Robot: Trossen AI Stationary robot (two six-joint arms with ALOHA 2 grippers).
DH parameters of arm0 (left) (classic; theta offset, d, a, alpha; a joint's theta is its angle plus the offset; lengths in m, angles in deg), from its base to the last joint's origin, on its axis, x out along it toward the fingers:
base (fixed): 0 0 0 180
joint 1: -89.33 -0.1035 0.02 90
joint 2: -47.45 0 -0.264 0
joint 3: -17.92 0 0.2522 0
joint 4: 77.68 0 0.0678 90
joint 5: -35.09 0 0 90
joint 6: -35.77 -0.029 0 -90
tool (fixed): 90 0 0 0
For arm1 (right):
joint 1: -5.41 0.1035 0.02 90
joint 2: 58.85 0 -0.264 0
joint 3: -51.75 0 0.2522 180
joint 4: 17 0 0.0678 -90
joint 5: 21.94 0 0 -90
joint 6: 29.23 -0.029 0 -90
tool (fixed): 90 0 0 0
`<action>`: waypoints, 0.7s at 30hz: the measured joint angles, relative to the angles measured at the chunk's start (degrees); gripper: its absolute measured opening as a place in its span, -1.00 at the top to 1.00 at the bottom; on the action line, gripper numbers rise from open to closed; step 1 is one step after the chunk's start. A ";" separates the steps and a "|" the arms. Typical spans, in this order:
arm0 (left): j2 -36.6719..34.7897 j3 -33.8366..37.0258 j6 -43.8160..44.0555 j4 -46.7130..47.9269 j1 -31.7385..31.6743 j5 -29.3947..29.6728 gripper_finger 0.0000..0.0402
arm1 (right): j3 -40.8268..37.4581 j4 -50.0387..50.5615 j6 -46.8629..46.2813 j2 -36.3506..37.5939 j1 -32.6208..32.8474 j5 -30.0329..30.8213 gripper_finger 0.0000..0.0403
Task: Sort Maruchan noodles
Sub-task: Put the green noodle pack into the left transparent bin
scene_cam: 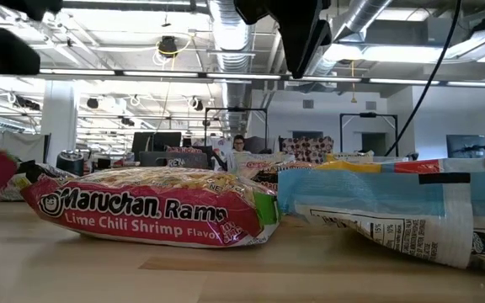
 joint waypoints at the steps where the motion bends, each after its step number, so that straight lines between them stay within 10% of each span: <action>1: -0.64 -0.01 -0.41 0.07 -0.16 0.18 0.99 | 0.00 0.07 0.00 0.00 -0.30 0.00 0.44; 21: -13.82 -0.25 -6.86 17.05 -3.67 10.44 1.00 | 0.00 -9.27 11.51 0.00 -6.90 -14.30 0.44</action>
